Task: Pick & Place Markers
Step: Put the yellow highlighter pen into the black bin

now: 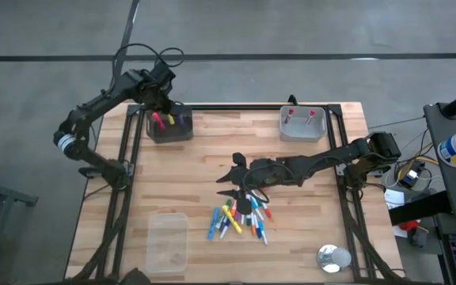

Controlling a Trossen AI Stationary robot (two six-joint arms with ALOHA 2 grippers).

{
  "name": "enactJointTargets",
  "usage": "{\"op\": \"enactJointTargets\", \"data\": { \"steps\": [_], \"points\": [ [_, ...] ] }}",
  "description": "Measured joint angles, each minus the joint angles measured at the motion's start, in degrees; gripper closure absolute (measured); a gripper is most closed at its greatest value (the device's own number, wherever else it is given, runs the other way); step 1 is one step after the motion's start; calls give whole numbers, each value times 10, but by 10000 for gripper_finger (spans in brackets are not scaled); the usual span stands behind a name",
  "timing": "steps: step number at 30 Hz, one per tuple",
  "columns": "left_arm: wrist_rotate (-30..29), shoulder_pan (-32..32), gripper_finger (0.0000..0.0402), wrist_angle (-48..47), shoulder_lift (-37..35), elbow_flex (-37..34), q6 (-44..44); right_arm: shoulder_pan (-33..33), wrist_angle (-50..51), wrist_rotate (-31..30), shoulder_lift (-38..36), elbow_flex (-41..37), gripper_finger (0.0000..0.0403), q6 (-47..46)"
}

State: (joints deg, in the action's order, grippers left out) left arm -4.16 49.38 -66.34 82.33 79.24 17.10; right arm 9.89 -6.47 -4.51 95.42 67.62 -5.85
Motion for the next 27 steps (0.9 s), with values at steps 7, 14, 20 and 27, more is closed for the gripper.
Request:
{"op": "enactJointTargets", "data": {
  "steps": [7, 14, 20, 27],
  "points": [
    [0, 15, 335, 30, 5, 0, 15, 0, 1, 0, 0, -1, 239, -2],
    [1, 20, 335, 21, 5, 0, 15, 3, 2, 0, 0, -3, 243, -2],
    [-1, 31, 335, 24, 14, 0, 21, 3, 2, 0, 0, -3, 242, -5],
    [1, 33, 335, 23, 34, -1, 22, 4, 3, 0, 0, -4, 248, -6]
  ]
}}
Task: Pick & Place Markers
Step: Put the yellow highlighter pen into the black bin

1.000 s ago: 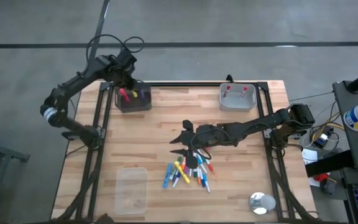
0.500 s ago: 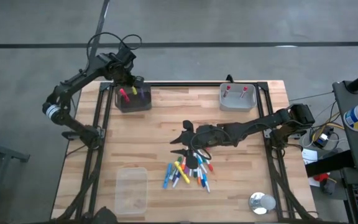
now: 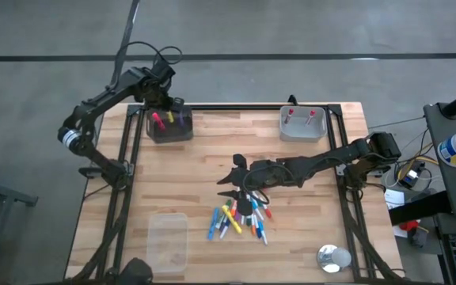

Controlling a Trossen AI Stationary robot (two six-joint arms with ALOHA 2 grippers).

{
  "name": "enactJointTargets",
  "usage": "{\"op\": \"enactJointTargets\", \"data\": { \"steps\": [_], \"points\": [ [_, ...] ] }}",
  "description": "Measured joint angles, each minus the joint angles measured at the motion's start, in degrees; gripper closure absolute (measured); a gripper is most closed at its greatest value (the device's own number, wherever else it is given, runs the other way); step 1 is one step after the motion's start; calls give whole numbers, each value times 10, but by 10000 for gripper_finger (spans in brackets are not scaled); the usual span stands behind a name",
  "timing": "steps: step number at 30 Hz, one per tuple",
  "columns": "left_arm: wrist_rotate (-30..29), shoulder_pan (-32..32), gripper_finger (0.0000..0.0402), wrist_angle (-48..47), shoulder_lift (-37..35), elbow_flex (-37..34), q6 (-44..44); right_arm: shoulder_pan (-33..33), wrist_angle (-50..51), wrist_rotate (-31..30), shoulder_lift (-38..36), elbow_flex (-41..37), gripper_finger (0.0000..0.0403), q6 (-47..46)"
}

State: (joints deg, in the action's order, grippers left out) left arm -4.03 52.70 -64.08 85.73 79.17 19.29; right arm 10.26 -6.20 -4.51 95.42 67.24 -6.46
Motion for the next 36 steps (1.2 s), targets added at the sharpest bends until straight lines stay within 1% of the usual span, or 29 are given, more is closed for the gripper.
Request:
{"op": "enactJointTargets", "data": {
  "steps": [6, 12, 19, 23, 29, 36],
  "points": [
    [0, 4, 335, 8, 2, -19, 1, 0, 0, 0, 0, 0, 246, 2],
    [-1, 8, 335, 16, 2, -48, 2, 0, 0, 0, 0, 0, 253, 2],
    [20, 9, 335, 47, 1, -54, 4, 0, 0, 0, 0, 0, 252, 2],
    [20, 11, 335, 48, 1, -59, 7, 0, 0, 0, 0, 0, 254, 2],
    [20, 11, 335, 71, 2, -87, 12, 0, 0, 0, 0, 0, 262, 4],
    [25, 11, 335, 62, 2, -89, 19, 0, 0, 0, 0, 0, 261, 4]
  ]
}}
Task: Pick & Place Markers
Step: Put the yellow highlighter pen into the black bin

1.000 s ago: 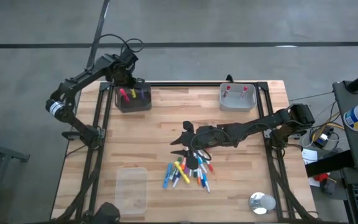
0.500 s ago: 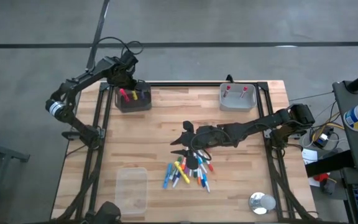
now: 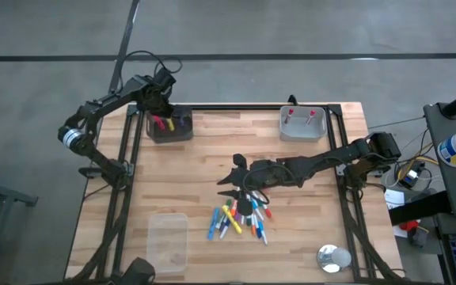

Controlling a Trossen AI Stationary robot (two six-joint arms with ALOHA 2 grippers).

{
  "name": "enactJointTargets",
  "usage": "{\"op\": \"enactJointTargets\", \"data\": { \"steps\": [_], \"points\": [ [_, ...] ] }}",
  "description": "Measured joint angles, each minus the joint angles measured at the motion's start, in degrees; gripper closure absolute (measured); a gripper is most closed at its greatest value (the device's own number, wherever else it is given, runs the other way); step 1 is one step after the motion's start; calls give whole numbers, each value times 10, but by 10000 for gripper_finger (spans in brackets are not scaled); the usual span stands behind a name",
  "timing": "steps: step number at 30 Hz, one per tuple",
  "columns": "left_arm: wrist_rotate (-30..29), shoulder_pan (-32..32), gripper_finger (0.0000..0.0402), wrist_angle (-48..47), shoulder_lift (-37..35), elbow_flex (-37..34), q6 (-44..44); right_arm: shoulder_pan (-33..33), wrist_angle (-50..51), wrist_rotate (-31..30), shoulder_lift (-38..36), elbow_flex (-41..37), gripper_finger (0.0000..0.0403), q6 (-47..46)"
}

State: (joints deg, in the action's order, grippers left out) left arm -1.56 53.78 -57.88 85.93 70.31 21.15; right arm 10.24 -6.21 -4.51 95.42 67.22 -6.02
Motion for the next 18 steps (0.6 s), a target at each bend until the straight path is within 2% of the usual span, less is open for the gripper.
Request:
{"op": "enactJointTargets", "data": {
  "steps": [18],
  "points": [
    [12, -14, 335, 1, -2, -3, 26, 0, 0, 0, 0, 0, 270, 2]
  ]
}}
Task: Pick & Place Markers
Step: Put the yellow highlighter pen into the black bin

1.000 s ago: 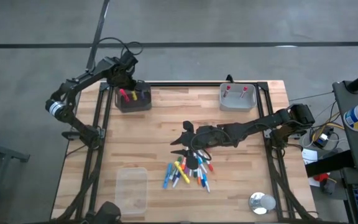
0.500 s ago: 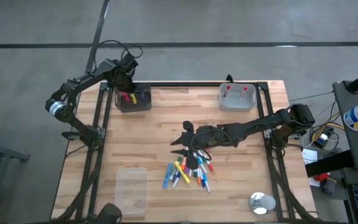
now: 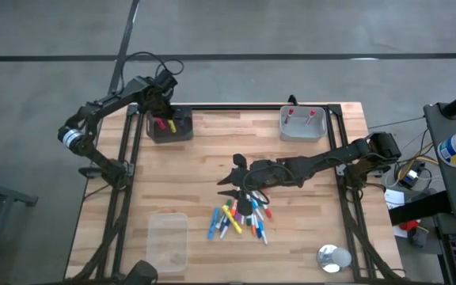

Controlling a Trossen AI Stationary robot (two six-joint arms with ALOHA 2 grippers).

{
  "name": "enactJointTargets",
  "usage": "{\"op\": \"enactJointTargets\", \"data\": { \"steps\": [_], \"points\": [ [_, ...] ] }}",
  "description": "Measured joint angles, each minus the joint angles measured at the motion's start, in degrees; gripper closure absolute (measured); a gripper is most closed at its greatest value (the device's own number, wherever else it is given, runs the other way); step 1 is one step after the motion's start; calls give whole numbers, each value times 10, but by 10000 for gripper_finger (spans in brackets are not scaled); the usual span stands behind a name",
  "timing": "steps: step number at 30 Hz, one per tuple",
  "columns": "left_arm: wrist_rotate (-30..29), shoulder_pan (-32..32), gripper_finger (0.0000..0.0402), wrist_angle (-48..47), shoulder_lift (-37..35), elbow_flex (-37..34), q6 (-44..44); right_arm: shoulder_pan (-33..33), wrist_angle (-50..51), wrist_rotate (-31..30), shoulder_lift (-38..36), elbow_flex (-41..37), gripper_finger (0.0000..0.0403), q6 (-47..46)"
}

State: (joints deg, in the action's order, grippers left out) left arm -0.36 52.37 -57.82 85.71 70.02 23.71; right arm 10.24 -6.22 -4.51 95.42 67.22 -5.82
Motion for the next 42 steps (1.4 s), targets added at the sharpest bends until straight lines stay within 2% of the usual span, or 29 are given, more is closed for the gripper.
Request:
{"op": "enactJointTargets", "data": {
  "steps": [6, 10, 20, 27, 42],
  "points": [
    [5, -1, 335, 4, 0, 0, 3, 0, 0, 0, 0, 0, 269, 0],
    [-20, 0, 335, 17, 0, 0, 4, 0, 0, 0, 0, 0, 266, -2],
    [-36, 0, 335, 36, 0, -7, 5, 0, 0, 0, 0, -1, 275, -2],
    [-38, 1, 335, 53, -1, -32, 8, 0, 0, 0, 0, -2, 270, -2],
    [-38, 1, 335, 56, -1, -34, 14, 0, 0, 0, 0, -3, 280, -2]
  ]
}}
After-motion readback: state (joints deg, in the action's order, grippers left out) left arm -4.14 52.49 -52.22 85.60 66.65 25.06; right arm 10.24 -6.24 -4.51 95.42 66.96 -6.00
